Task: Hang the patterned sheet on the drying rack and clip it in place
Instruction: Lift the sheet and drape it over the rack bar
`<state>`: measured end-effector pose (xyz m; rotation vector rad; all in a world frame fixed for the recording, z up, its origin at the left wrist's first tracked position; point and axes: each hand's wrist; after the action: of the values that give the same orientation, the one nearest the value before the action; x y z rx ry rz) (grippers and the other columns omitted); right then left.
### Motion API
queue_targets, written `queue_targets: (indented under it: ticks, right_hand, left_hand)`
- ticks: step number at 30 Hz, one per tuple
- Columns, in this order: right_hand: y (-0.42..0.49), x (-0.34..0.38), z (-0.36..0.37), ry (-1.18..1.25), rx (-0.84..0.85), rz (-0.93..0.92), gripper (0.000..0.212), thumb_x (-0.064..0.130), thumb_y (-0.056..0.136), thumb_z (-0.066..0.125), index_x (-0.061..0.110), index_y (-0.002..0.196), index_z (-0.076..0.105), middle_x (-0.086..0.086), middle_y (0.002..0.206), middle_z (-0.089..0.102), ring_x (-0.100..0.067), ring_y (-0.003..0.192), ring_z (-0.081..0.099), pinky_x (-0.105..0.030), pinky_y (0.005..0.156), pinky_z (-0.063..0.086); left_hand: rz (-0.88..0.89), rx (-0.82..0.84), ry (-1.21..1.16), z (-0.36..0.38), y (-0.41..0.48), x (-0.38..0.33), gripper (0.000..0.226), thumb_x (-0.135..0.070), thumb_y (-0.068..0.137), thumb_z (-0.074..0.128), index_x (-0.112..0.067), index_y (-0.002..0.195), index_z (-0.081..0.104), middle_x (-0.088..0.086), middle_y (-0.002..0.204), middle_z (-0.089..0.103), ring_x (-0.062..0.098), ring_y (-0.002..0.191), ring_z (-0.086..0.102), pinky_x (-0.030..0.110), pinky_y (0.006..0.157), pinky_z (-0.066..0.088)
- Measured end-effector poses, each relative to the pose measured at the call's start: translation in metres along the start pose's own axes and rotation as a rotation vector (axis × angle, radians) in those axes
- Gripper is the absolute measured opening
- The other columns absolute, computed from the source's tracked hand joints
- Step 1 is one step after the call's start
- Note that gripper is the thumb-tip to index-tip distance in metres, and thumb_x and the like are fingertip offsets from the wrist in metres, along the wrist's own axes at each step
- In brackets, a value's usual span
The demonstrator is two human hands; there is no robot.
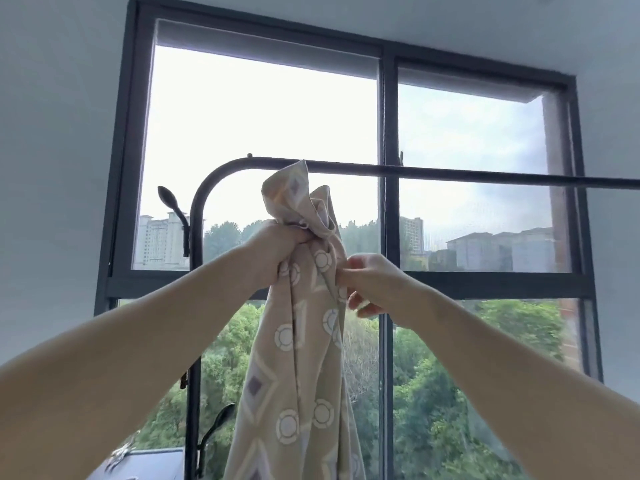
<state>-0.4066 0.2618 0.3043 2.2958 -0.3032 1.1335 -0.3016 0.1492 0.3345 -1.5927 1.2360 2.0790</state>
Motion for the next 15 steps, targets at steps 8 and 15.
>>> queue_targets:
  ticks: [8, 15]
  right_hand:
    - [0.006, -0.016, 0.000, 0.369, -0.035, 0.128, 0.010, 0.014, 0.094, 0.055, 0.006, 0.088, 0.056, -0.006, 0.073, 0.062, -0.017, 0.060, 0.059, -0.029, 0.063, 0.054]
    - [0.014, 0.074, -0.057, -0.018, -0.617, -0.544, 0.020, 0.023, 0.097, 0.047, 0.017, 0.078, 0.053, -0.004, 0.077, 0.057, -0.018, 0.066, 0.056, -0.029, 0.061, 0.046]
  left_hand:
    - [0.090, -0.043, 0.078, -0.022, 0.001, -0.009, 0.013, -0.004, 0.086, 0.061, -0.009, 0.075, 0.061, 0.005, 0.061, 0.063, 0.010, 0.046, 0.061, 0.018, 0.045, 0.050]
    - [0.107, 0.277, -0.063, -0.019, -0.023, -0.035, 0.017, -0.017, 0.085, 0.057, -0.014, 0.073, 0.068, 0.002, 0.066, 0.068, 0.014, 0.059, 0.066, 0.022, 0.056, 0.056]
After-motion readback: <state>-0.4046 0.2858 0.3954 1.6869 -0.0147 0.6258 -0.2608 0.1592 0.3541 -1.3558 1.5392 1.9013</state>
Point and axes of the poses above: each hand's wrist, its own y-axis towards the middle knuckle, its own z-axis out of the palm, x = y × z
